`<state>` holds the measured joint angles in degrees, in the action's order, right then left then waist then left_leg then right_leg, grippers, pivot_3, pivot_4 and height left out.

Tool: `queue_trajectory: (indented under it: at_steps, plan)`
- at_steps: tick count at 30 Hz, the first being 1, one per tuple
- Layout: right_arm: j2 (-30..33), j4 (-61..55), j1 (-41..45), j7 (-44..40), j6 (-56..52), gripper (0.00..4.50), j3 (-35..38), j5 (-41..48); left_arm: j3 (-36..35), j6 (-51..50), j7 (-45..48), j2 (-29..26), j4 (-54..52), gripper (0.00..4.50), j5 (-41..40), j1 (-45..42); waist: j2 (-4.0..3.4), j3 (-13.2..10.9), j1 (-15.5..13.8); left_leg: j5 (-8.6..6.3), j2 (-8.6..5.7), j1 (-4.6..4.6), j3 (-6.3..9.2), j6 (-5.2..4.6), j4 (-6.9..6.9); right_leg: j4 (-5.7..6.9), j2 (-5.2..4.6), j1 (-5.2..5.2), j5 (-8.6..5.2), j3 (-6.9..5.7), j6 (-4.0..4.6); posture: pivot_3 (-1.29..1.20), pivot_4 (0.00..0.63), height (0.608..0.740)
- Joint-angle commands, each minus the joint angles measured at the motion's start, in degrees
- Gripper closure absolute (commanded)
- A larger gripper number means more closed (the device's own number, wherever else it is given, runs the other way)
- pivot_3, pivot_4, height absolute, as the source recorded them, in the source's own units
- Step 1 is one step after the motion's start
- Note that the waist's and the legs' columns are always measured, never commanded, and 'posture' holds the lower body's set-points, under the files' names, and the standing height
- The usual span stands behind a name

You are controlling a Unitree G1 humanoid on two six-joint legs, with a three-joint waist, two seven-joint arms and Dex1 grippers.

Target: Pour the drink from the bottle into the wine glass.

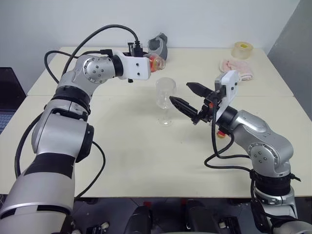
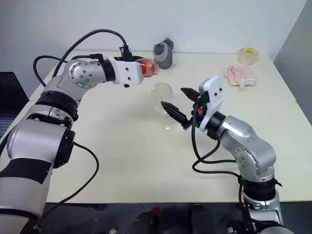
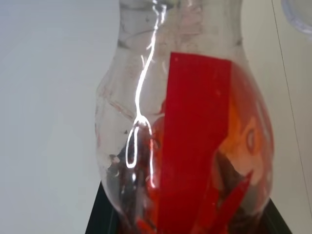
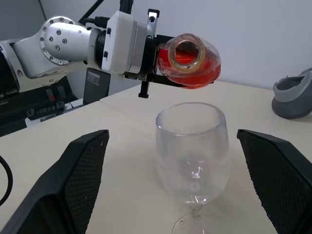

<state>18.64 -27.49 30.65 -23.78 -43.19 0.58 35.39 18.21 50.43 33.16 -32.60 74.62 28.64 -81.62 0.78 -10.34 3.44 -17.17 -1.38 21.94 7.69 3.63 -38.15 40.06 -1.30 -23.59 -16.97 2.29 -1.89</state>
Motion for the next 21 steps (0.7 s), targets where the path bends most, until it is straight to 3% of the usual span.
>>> queue_trajectory:
  at_steps: [1,21]
  plan:
    - [-0.04,-2.59,0.20,-1.13,2.86,0.00,0.65,0.47,-0.32,0.65,-1.50,-1.12,-0.60,3.37,-0.06,-3.23,0.00,0.00,0.00,0.00,0.00,0.00,0.00,0.00,0.00,0.00,0.00,0.00,0.00,0.00,0.00,0.00,0.150,0.740]
    - [0.91,-2.07,-0.89,-1.80,6.31,0.00,-0.85,-1.60,2.39,1.99,-5.77,-2.22,-0.21,3.37,4.34,-5.25,0.00,0.00,0.03,0.00,0.00,0.00,-0.01,0.00,-0.01,0.02,0.00,-0.01,0.00,0.01,0.00,0.00,0.150,0.740]
